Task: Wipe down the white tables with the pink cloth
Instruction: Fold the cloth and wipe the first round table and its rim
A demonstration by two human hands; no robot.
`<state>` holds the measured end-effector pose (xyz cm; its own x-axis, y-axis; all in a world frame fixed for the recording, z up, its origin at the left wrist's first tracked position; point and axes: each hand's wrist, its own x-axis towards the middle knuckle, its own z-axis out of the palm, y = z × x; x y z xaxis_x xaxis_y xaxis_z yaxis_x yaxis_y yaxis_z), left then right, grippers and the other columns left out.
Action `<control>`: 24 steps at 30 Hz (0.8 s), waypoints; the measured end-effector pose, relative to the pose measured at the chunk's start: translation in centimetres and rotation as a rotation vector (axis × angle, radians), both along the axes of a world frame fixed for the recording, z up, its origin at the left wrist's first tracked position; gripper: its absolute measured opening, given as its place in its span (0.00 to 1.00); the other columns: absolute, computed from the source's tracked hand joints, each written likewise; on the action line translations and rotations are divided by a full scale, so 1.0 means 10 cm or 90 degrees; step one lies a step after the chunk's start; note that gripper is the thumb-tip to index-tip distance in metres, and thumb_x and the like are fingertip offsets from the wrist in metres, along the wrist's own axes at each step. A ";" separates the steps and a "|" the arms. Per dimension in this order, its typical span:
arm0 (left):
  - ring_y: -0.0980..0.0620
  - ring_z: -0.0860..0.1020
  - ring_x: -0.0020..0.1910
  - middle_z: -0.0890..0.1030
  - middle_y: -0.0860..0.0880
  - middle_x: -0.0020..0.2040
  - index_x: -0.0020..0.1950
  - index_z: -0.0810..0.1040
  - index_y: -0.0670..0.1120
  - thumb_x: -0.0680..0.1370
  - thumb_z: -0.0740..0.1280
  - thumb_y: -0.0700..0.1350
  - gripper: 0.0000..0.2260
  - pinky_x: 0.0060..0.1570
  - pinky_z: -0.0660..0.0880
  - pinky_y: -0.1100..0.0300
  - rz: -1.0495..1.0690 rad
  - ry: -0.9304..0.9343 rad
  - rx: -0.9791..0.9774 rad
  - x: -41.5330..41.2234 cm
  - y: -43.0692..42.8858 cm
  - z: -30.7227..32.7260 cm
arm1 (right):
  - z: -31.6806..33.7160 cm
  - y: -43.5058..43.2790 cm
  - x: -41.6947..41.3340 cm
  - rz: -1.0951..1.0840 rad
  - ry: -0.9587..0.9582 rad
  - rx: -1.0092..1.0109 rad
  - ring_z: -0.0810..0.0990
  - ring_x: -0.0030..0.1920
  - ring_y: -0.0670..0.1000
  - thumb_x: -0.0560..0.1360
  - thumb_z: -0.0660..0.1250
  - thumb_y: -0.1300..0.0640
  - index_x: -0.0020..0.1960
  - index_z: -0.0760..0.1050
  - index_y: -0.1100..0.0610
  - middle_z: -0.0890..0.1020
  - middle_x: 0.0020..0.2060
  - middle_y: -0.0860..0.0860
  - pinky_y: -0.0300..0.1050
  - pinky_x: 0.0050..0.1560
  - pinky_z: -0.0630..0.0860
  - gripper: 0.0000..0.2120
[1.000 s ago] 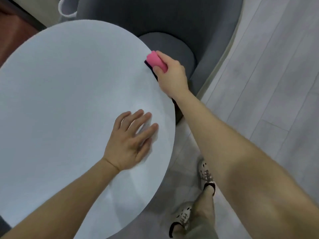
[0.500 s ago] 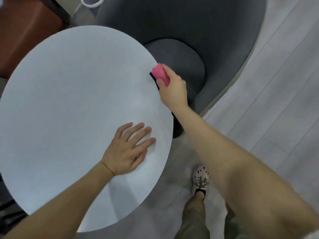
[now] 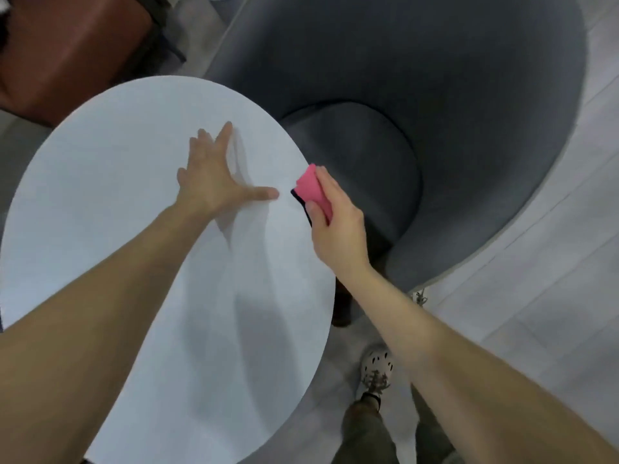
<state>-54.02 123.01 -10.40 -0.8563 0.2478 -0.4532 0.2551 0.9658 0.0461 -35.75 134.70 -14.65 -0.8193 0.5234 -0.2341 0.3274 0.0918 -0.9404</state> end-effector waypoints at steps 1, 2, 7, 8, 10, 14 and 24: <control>0.39 0.47 0.89 0.46 0.46 0.90 0.89 0.43 0.60 0.57 0.82 0.77 0.71 0.82 0.59 0.30 0.027 -0.024 -0.033 -0.10 0.05 0.05 | 0.00 0.18 -0.38 0.048 0.002 0.007 0.70 0.81 0.51 0.85 0.66 0.65 0.84 0.67 0.56 0.72 0.81 0.51 0.42 0.81 0.66 0.28; 0.37 0.48 0.89 0.46 0.46 0.90 0.89 0.42 0.60 0.53 0.84 0.76 0.75 0.81 0.62 0.30 0.045 -0.045 -0.061 -0.17 0.09 0.08 | -0.01 0.33 -0.74 0.100 0.000 0.016 0.70 0.80 0.53 0.86 0.66 0.63 0.84 0.67 0.54 0.73 0.81 0.51 0.44 0.80 0.67 0.28; 0.35 0.52 0.88 0.47 0.43 0.89 0.88 0.38 0.59 0.50 0.84 0.76 0.79 0.76 0.71 0.33 0.018 -0.065 -0.145 -0.23 0.21 0.09 | 0.00 0.49 -1.09 0.165 -0.003 0.003 0.71 0.79 0.51 0.86 0.66 0.62 0.84 0.68 0.53 0.74 0.80 0.49 0.39 0.77 0.67 0.27; 0.35 0.52 0.88 0.46 0.44 0.90 0.88 0.37 0.59 0.51 0.83 0.78 0.79 0.75 0.72 0.32 0.009 -0.061 -0.159 -0.22 0.19 0.10 | 0.01 0.45 -0.89 0.157 0.006 -0.008 0.70 0.80 0.48 0.86 0.66 0.62 0.84 0.67 0.54 0.72 0.81 0.49 0.38 0.79 0.66 0.27; 0.35 0.50 0.88 0.45 0.45 0.90 0.87 0.35 0.60 0.51 0.81 0.79 0.79 0.73 0.72 0.31 0.000 -0.055 -0.166 -0.22 0.16 0.11 | 0.02 0.41 -0.47 0.157 0.015 -0.017 0.66 0.82 0.42 0.87 0.66 0.62 0.86 0.64 0.53 0.68 0.83 0.45 0.33 0.79 0.64 0.29; 0.36 0.47 0.89 0.43 0.45 0.90 0.86 0.33 0.60 0.52 0.80 0.80 0.78 0.73 0.73 0.32 -0.012 -0.049 -0.171 -0.20 0.17 0.09 | -0.04 0.48 -0.65 0.174 0.002 -0.013 0.67 0.81 0.41 0.86 0.67 0.62 0.85 0.66 0.52 0.69 0.82 0.44 0.30 0.78 0.63 0.29; 0.35 0.43 0.89 0.38 0.47 0.90 0.86 0.32 0.61 0.55 0.79 0.81 0.76 0.78 0.67 0.31 0.006 -0.063 -0.159 -0.17 0.14 0.08 | -0.05 0.47 -2.56 0.387 0.011 0.067 0.74 0.77 0.52 0.86 0.67 0.60 0.82 0.71 0.52 0.76 0.78 0.49 0.44 0.78 0.70 0.25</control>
<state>-55.73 124.40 -9.64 -0.8066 0.1095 -0.5808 0.2515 0.9529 -0.1697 -61.32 139.40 -15.13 -0.9816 -0.0195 -0.1902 0.1715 0.3500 -0.9209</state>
